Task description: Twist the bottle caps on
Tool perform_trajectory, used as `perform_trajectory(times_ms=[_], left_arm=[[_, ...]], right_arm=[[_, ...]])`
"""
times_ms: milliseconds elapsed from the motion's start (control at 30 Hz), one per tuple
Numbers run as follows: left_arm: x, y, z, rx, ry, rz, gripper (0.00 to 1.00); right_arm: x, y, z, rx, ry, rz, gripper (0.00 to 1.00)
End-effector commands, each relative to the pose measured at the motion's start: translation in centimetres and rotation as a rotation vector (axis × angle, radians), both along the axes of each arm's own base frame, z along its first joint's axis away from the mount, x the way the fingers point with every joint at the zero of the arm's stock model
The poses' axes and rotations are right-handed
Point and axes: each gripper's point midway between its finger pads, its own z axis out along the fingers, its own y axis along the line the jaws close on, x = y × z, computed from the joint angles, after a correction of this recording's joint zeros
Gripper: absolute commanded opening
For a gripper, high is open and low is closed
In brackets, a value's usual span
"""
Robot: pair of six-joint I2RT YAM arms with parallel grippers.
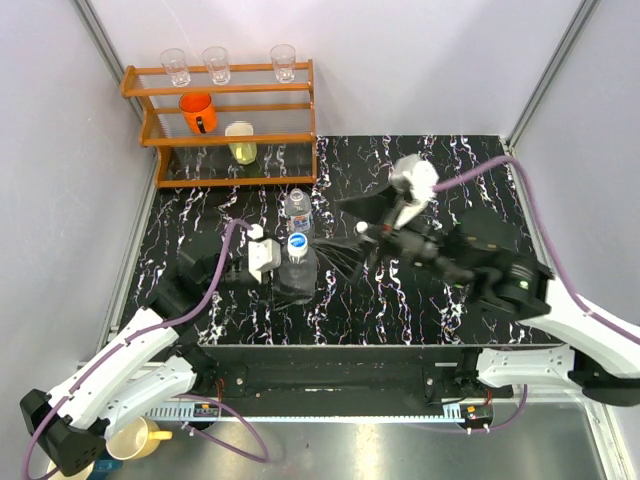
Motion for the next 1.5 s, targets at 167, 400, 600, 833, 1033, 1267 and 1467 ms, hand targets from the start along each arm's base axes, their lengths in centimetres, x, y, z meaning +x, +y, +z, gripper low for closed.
perform_trajectory(times_ms=[167,400,600,833,1033,1267,1467], left_arm=[[-9.4,0.7,2.0,-0.065,0.027,-0.567,0.35],[-11.7,1.7,3.4,-0.079,0.1,-0.701,0.37],[-11.9,1.8,3.4,-0.079,0.108,-0.705,0.37],[-11.6,1.6,3.3,-0.083,0.097,-0.687,0.36],[-11.4,1.4,3.4,-0.09,0.079,-0.678,0.36],[-11.3,1.5,3.5,-0.091,0.077,-0.669,0.35],[-10.4,1.0,3.2,-0.09,0.068,-0.613,0.35]], right_arm=[[-8.8,1.2,1.0,-0.026,-0.119,0.596,0.91],[-8.2,2.8,0.4,-0.042,-0.085,0.721,0.86],[-8.3,3.2,0.9,-0.005,-0.086,0.774,0.83],[-8.9,4.2,-0.1,0.007,-0.035,0.856,0.76],[-8.8,5.1,-0.7,0.015,0.004,0.883,0.73],[-8.6,5.4,-0.8,0.019,0.011,0.884,0.66],[-8.7,5.1,-0.9,0.021,0.021,0.878,0.42]])
